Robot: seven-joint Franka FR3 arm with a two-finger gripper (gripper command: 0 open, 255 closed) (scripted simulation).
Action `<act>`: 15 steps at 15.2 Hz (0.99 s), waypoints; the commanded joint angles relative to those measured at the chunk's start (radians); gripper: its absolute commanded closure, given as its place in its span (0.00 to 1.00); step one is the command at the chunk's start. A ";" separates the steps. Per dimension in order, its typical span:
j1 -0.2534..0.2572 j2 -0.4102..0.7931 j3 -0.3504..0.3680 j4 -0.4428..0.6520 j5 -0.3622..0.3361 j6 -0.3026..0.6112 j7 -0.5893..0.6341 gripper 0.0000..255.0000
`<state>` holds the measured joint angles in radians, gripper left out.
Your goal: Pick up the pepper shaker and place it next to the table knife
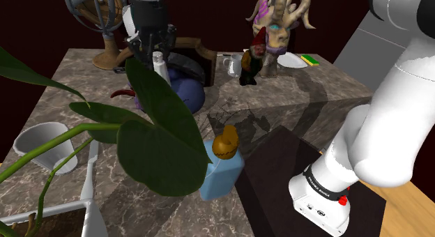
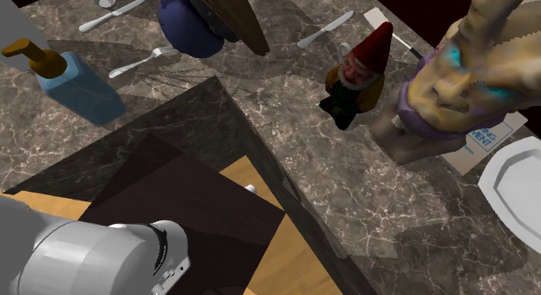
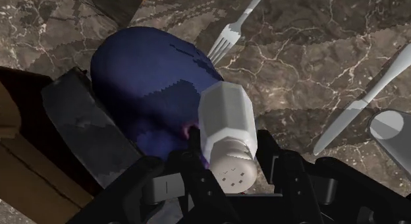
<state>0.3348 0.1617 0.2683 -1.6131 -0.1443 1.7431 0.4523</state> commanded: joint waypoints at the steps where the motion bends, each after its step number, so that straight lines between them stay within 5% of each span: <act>1: 0.029 0.079 0.014 0.111 -0.022 -0.039 0.039 1.00; 5: 0.102 0.233 0.030 0.328 -0.065 -0.117 0.106 1.00; 15: 0.090 0.223 0.027 0.180 -0.065 0.021 0.120 1.00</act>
<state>0.4250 0.3860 0.2949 -1.4183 -0.2093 1.7505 0.5699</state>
